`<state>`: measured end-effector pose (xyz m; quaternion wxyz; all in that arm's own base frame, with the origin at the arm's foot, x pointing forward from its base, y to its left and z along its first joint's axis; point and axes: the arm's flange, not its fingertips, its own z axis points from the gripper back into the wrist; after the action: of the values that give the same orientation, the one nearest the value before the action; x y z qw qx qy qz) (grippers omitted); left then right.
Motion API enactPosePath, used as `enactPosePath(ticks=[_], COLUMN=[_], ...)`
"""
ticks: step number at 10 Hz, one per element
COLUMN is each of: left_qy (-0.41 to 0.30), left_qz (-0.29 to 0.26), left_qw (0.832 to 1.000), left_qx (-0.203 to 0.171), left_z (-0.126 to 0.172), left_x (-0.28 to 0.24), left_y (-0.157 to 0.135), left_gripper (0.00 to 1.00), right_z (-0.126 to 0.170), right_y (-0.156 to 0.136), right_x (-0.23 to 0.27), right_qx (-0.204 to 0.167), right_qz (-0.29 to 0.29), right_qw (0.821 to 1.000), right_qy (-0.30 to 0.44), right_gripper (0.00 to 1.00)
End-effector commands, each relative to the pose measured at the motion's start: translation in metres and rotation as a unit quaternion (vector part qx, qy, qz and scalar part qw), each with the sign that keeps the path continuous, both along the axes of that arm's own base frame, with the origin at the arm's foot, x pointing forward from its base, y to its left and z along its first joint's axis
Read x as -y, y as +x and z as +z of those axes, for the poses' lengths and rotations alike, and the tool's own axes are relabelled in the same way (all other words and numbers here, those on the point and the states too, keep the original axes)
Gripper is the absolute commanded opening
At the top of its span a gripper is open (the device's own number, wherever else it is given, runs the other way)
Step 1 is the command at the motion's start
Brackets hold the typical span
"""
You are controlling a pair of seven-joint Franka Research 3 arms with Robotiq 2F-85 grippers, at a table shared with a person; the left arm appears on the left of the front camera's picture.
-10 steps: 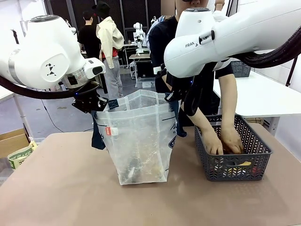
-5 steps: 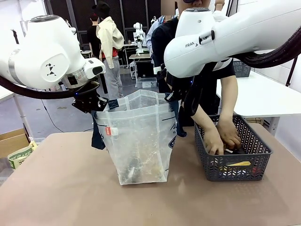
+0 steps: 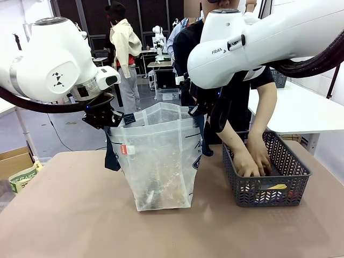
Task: Transfer purchased items from the store into the shopping bag.
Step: Move the Reusable shopping bag to the right side of the table.
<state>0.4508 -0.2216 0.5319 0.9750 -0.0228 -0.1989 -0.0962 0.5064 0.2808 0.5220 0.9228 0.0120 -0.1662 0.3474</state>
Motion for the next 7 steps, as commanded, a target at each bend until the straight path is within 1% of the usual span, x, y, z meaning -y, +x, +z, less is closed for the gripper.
enactPosePath(ticks=[1,7], left_qy=[-0.001,-0.001], left_qz=[0.009,0.009], left_qw=[1.0,1.0], left_qx=[0.0,0.0], left_z=[0.0016,0.0016], left_x=[-0.0022,-0.0022], left_y=[-0.0034,-0.0034], left_gripper=[0.0,0.0], right_z=[0.0,0.0], right_y=[0.0002,0.0002], right_x=[0.0011,0.0011], right_qx=[-0.001,-0.001], right_qz=[-0.003,-0.003], right_qw=[1.0,1.0], right_qy=[0.0,0.0], right_gripper=[0.0,0.0])
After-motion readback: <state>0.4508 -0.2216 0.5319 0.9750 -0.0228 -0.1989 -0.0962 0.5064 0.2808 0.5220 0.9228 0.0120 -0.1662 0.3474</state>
